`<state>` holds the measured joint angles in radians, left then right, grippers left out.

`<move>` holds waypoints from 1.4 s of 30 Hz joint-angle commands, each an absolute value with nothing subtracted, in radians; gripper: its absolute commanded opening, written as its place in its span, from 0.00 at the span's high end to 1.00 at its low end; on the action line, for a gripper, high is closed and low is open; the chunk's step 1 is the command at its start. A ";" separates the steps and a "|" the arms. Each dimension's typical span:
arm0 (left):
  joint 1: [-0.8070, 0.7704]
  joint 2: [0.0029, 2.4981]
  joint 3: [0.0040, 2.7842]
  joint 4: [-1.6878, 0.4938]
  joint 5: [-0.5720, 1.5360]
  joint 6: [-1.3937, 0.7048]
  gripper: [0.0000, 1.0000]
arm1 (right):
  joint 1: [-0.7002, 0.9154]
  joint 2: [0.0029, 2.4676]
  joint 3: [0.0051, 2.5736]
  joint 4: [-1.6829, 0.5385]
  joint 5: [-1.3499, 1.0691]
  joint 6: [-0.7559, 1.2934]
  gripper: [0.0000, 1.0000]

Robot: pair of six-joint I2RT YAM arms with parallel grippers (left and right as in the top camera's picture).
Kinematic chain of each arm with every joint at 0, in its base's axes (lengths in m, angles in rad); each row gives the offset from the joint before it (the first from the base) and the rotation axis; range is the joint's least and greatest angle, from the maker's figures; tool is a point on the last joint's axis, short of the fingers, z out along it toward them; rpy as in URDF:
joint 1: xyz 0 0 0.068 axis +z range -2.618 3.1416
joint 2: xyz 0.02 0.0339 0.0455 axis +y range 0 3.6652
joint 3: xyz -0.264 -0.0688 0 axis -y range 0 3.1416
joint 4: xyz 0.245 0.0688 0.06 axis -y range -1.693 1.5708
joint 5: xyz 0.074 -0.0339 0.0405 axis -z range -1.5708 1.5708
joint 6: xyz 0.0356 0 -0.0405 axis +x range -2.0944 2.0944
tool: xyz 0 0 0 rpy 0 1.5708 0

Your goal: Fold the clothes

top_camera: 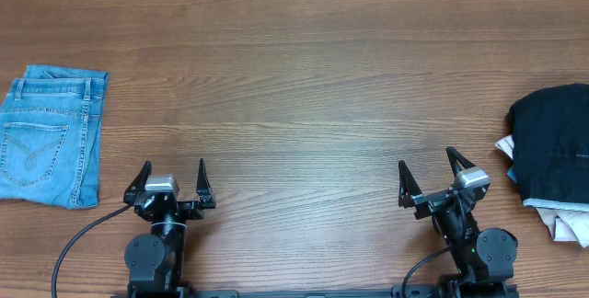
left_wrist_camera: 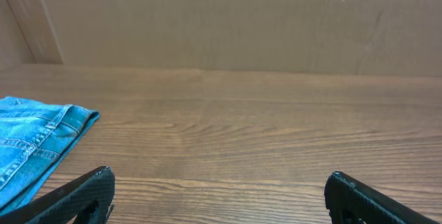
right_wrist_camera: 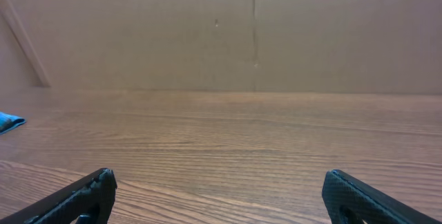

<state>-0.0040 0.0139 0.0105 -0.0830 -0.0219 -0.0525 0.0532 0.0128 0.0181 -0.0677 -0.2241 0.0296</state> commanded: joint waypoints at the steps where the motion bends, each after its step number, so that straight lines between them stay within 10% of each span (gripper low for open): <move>1: 0.002 0.023 0.109 -0.117 -0.011 -0.086 0.00 | 0.058 0.025 0.054 -0.073 -0.184 0.031 0.00; 20: 0.002 0.888 1.012 -0.858 -0.015 -0.082 0.00 | 0.058 1.073 0.875 -0.607 -0.326 0.030 0.00; 28: 0.036 0.930 1.097 -0.862 -0.101 -0.102 0.00 | 0.058 1.111 0.875 -0.609 -0.285 0.031 0.00; 42: 0.318 1.781 1.412 -0.749 -0.563 -0.101 0.10 | 0.058 1.111 0.875 -0.613 -0.342 0.031 0.00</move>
<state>0.3023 1.7111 1.3769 -0.8040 -0.4107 -0.0834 0.0540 1.1183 0.8455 -0.6136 -0.3359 0.0299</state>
